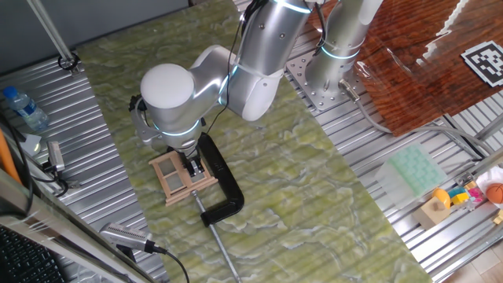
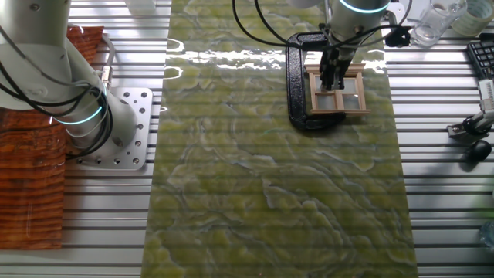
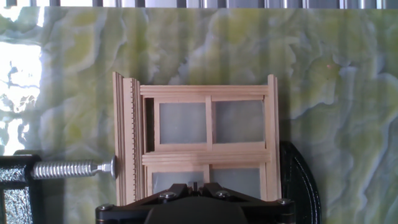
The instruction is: Open a sliding window
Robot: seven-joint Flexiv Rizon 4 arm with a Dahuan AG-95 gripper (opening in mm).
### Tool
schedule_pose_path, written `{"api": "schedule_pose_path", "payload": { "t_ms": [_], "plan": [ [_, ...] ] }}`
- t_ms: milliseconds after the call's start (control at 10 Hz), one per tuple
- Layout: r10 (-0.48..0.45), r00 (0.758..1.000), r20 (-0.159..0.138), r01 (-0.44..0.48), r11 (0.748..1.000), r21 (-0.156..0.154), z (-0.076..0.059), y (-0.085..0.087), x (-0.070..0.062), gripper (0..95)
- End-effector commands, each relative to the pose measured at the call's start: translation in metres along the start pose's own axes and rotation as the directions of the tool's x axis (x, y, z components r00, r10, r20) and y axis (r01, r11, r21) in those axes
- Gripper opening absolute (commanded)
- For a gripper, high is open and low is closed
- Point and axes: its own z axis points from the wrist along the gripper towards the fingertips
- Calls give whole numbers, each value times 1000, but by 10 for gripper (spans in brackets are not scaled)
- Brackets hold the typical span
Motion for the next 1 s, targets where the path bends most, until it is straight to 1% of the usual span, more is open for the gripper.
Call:
{"api": "schedule_pose_path", "payload": {
  "t_ms": [100, 1000],
  "plan": [
    [-5, 1000, 0, 5, 1000, -1, 0, -2, -1, 0],
    [-17, 1000, -4, 17, 1000, -1, 1, -7, -3, 0]
  ]
}}
